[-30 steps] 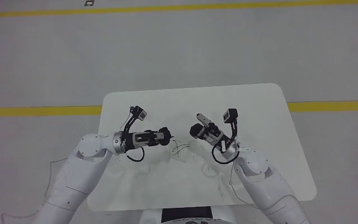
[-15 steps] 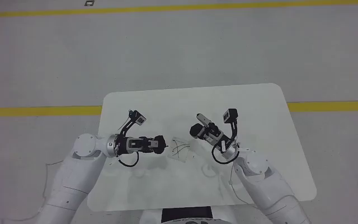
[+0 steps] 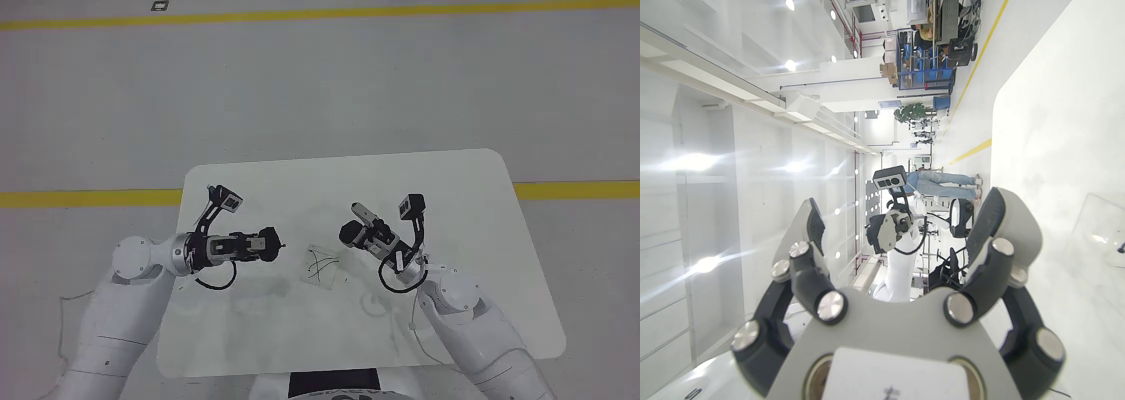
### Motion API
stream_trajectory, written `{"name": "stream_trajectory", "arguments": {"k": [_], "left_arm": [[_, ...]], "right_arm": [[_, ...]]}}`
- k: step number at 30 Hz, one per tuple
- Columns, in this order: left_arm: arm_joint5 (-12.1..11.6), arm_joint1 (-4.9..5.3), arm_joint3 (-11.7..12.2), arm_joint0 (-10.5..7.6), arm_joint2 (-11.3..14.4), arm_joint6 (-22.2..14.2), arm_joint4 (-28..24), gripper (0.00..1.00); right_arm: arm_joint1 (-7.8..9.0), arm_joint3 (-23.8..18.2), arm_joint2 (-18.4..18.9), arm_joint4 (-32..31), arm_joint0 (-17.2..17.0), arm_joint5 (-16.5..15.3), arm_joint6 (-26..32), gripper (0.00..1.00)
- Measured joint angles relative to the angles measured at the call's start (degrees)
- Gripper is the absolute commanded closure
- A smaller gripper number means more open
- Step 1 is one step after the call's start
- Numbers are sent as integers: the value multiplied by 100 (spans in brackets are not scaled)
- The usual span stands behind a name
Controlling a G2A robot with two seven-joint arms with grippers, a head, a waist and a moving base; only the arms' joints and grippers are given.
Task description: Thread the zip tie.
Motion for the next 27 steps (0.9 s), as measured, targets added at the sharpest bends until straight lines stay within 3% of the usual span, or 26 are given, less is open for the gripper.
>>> {"name": "stream_trajectory", "arguments": {"k": [4, 10, 12, 17, 23, 25, 27], "left_arm": [[0, -26, -46, 76, -154, 2, -98, 100], [0, -38, -59, 93, -168, 2, -106, 100], [0, -38, -59, 93, -168, 2, -105, 100], [0, -37, -59, 93, -168, 2, -105, 100], [0, -37, -59, 93, -168, 2, -105, 100], [0, -37, -59, 93, -168, 2, -105, 100], [0, -37, -59, 93, -168, 2, -105, 100]], "right_arm": [[0, 0, 0, 0, 0, 0, 0, 0], [0, -2, 0, -3, 2, 2, -3, 0], [15, -82, -38, -226, 49, 150, -46, 0], [55, -578, -350, -2052, 226, 1245, -135, 0], [18, -754, -1042, -3587, 599, 2596, 173, 0], [2, -745, -1182, -3746, 684, 2849, 304, 0], [0, -741, -1199, -3744, 697, 2898, 332, 0]]}}
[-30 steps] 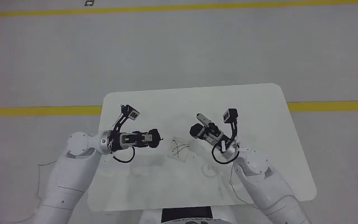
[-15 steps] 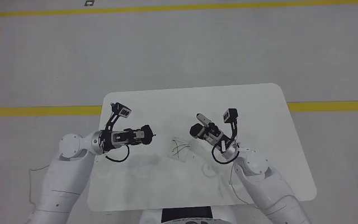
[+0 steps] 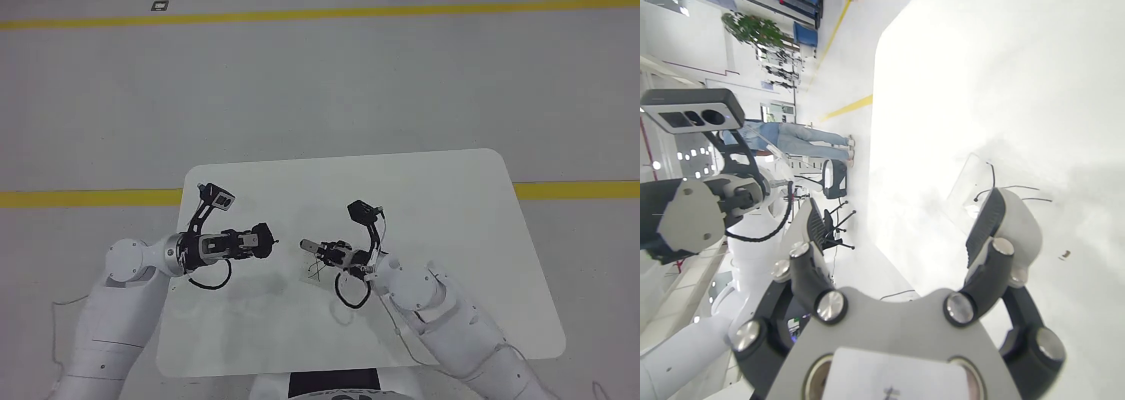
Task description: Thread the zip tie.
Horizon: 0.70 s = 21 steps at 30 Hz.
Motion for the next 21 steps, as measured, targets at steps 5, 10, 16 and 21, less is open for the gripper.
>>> {"name": "stream_trajectory", "arguments": {"k": [5, 10, 16, 21], "left_arm": [[0, 0, 0, 0, 0, 0, 0, 100], [0, 0, 0, 0, 0, 0, 0, 100], [0, 0, 0, 0, 0, 0, 0, 100], [0, 0, 0, 0, 0, 0, 0, 100]], "right_arm": [[1, 0, 9, 10, -5, -16, -8, 0], [1, -6, -187, -630, 99, 285, 24, 0], [-175, 311, -459, -1748, 462, 266, 674, 0], [-491, 506, -397, -2524, 606, 268, 1281, 0]]}}
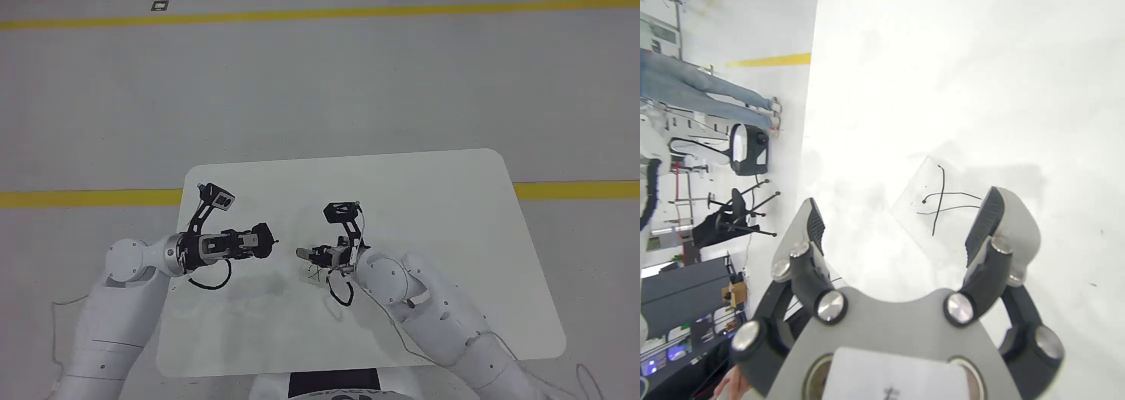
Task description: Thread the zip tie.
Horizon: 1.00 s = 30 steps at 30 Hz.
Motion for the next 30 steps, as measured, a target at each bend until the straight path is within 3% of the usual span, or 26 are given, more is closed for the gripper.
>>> {"name": "stream_trajectory", "arguments": {"k": [6, 15, 19, 24, 30], "left_arm": [[0, 0, 0, 0, 0, 0, 0, 100], [0, 0, 0, 0, 0, 0, 0, 100], [0, 0, 0, 0, 0, 0, 0, 100], [0, 0, 0, 0, 0, 0, 0, 100], [0, 0, 0, 0, 0, 0, 0, 100]], "right_arm": [[-425, -33, 321, -929, -223, 0, 961, 0], [-441, -54, 332, -971, -244, -8, 1008, 0], [-458, -23, 70, -1329, -136, -51, 1076, 0], [-608, 209, -342, -1706, 177, 2, 1413, 0], [-846, 688, -420, -1770, 405, 0, 1899, 0]]}}
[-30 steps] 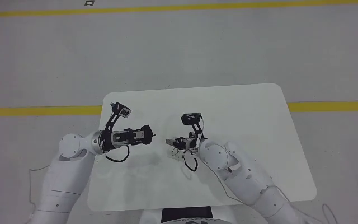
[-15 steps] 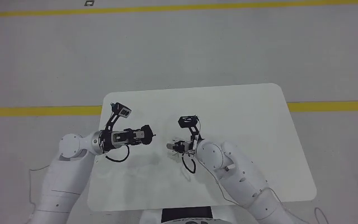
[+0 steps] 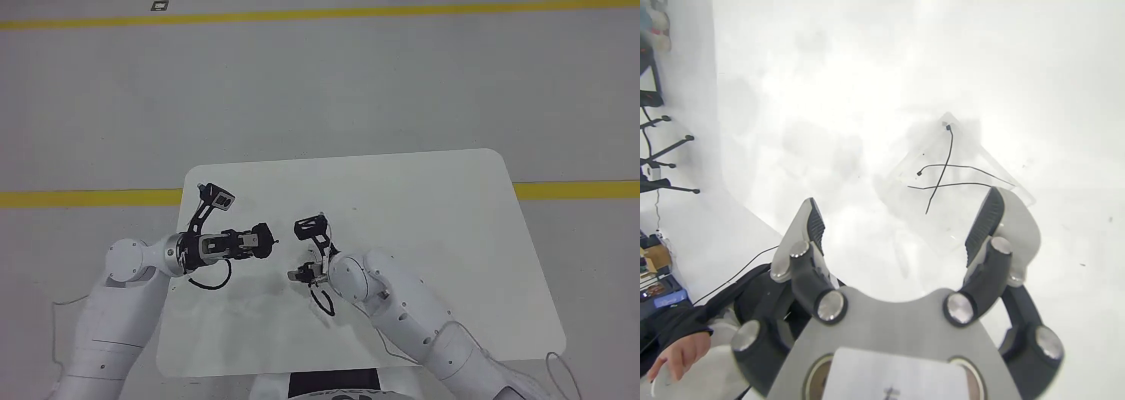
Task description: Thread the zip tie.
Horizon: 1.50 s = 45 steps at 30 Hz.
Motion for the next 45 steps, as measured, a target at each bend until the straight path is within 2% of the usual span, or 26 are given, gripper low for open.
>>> {"name": "stream_trajectory", "arguments": {"k": [6, 9, 13, 14, 17, 19, 21, 24, 32, 37, 45], "left_arm": [[0, 0, 0, 0, 0, 0, 0, 100], [0, 0, 0, 0, 0, 0, 0, 100], [0, 0, 0, 0, 0, 0, 0, 100], [0, 0, 0, 0, 0, 0, 0, 100], [0, 0, 0, 0, 0, 0, 0, 100], [0, 0, 0, 0, 0, 0, 0, 100], [0, 0, 0, 0, 0, 0, 0, 100], [0, 0, 0, 0, 0, 0, 0, 100], [0, 0, 0, 0, 0, 0, 0, 100], [0, 0, 0, 0, 0, 0, 0, 100], [0, 0, 0, 0, 0, 0, 0, 100]], "right_arm": [[0, 1, -1, -8, -9, -8, -16, 0], [5, 23, -21, -83, -61, -69, -208, 0], [-11, 25, -67, -269, -30, 2, -184, 0], [-24, 51, -62, -323, -17, 3, -165, 5], [-70, 103, -27, -409, -9, 1, -134, 53], [-100, 134, 6, -462, -10, 0, -104, 58], [-139, 161, 43, -501, -12, 0, -58, 71], [-190, 184, 79, -549, -16, 0, -10, 78], [-299, 230, 165, -725, -77, 0, -26, 85], [-358, 284, 196, -961, -111, 0, 80, 86], [-553, 678, 171, -1247, -5, 0, 148, 87]]}}
